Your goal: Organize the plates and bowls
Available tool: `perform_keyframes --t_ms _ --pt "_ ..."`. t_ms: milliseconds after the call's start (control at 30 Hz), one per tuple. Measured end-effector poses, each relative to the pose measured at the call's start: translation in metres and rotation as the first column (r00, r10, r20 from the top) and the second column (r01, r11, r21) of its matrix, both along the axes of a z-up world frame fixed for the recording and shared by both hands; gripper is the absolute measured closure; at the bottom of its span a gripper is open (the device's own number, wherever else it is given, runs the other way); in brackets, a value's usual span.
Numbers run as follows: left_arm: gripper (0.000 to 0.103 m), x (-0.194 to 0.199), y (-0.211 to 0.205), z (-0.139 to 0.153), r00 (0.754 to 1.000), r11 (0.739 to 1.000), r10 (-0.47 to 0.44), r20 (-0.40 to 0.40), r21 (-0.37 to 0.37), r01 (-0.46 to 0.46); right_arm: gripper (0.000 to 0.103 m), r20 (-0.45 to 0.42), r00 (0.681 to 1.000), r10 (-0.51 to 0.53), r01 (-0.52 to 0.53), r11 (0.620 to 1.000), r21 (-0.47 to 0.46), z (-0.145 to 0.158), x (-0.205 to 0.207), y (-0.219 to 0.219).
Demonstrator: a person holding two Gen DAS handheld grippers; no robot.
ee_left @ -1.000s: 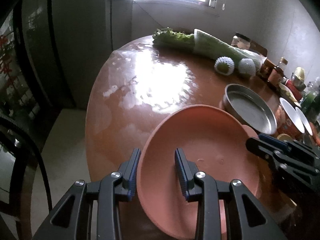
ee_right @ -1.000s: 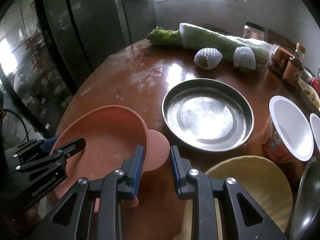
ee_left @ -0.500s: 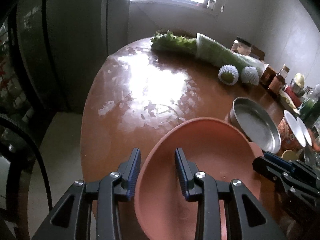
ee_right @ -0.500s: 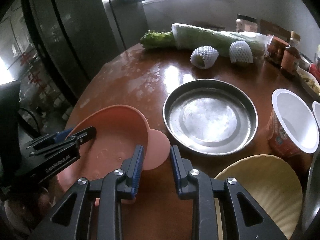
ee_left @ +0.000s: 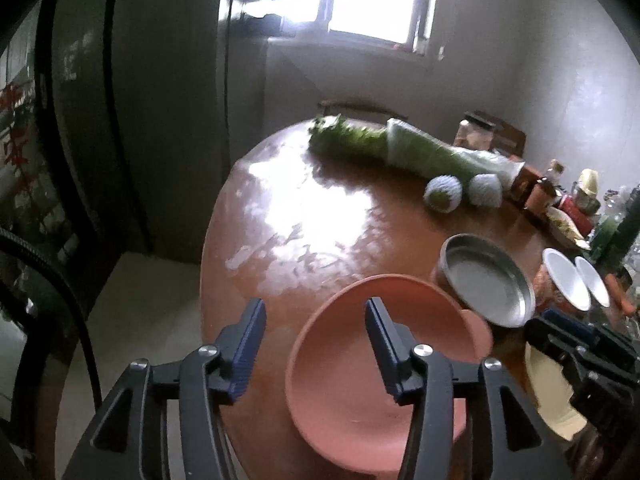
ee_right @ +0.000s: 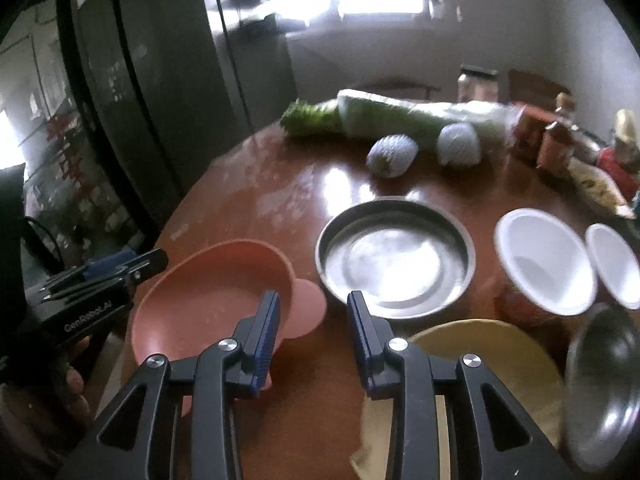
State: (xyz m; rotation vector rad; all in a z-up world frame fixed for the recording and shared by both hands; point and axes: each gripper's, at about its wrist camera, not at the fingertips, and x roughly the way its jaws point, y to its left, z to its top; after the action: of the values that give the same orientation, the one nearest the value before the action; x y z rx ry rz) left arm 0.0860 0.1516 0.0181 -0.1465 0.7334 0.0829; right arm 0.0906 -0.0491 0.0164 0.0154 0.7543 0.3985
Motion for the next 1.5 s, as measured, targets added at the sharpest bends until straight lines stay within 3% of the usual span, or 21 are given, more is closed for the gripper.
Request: perform_keyframes --t_ms 333,700,1267,1500 --pt "0.048 -0.026 -0.062 0.025 0.992 0.993 -0.117 0.05 0.023 0.116 0.058 0.099 0.991 -0.093 0.093 0.996 0.009 0.028 -0.047 -0.053" --pt "0.047 -0.041 -0.126 0.03 0.969 0.969 -0.242 0.041 0.061 0.239 0.055 0.093 0.979 -0.181 0.18 0.983 0.028 0.025 -0.083 -0.109" --pt "0.041 -0.035 -0.17 -0.007 0.94 0.938 -0.334 -0.069 0.078 0.339 0.05 0.027 0.967 -0.254 0.253 0.967 0.023 -0.001 -0.103 -0.146" --pt "0.04 -0.024 -0.17 -0.024 0.938 0.942 -0.324 -0.119 0.051 0.332 0.05 -0.041 0.965 -0.26 0.262 0.965 0.024 -0.022 -0.105 -0.148"
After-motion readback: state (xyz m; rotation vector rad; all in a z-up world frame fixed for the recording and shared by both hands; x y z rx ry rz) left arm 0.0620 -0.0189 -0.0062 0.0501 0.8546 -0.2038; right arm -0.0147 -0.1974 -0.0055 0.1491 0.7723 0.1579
